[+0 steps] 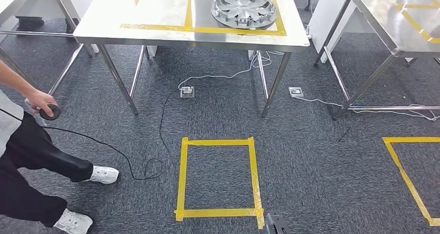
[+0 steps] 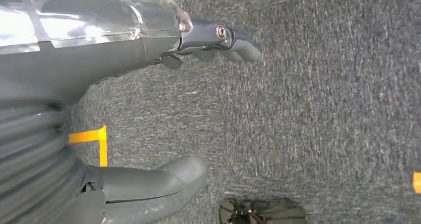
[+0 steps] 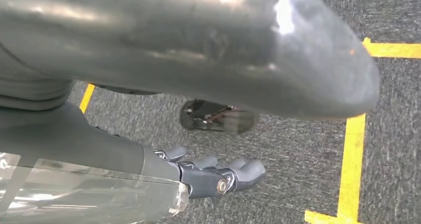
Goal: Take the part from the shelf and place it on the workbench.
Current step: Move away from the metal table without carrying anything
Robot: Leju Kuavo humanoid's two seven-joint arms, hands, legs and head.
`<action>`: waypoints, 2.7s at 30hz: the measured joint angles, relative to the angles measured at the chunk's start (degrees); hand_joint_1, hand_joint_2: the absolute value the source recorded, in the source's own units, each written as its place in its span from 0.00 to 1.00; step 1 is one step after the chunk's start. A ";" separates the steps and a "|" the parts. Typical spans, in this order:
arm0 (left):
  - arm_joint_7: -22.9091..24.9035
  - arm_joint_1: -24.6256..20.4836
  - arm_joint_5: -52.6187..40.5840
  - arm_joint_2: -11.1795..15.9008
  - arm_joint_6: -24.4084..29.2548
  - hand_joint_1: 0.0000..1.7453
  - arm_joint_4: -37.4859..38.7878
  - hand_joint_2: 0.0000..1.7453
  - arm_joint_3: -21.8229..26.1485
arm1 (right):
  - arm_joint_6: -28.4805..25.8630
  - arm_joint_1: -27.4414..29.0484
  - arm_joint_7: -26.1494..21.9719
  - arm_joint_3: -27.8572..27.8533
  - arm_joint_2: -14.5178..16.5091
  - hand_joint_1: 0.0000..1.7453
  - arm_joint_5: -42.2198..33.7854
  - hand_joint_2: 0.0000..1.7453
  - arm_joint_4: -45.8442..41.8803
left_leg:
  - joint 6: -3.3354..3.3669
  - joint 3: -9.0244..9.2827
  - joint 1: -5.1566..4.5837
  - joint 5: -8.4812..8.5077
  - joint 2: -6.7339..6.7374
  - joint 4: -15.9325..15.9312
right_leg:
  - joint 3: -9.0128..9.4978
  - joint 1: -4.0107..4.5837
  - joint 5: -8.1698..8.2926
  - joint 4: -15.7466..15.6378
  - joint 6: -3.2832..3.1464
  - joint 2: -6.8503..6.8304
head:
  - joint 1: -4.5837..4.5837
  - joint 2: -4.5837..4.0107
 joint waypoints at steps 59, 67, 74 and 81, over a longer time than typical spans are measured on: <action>-0.10 0.02 0.00 -0.48 0.26 0.00 0.05 1.00 0.00 | -2.58 -0.30 -5.04 1.27 0.07 0.00 -2.10 0.00 0.56 | -1.67 0.32 0.02 -0.82 -0.22 0.46 | 5.88 0.19 7.87 -14.23 -2.22 0.44 | -1.04 0.00; -0.15 0.01 0.00 -0.46 0.26 0.00 0.05 1.00 0.00 | -2.48 -0.30 -5.18 1.51 0.07 0.00 -2.29 0.00 0.56 | -1.27 0.31 -0.23 -0.98 -0.30 0.48 | 5.98 -0.08 7.93 -14.53 -1.30 0.44 | -0.55 0.00; -0.15 0.00 0.00 -0.46 0.26 0.00 0.05 1.00 0.00 | -2.19 -0.30 -5.12 1.55 0.07 0.00 -2.54 0.00 0.56 | -1.25 0.36 -0.23 -0.98 -0.38 0.41 | 5.98 -0.09 7.90 -14.57 -1.14 0.42 | -0.61 0.00; -0.16 0.00 0.00 -0.46 0.26 0.00 0.06 1.00 0.00 | -1.13 -0.29 -4.57 1.55 0.07 0.00 -3.61 0.00 0.56 | -1.25 0.47 -0.23 -0.97 -0.43 0.30 | 6.02 -0.09 7.88 -14.59 -1.13 0.42 | -0.65 0.00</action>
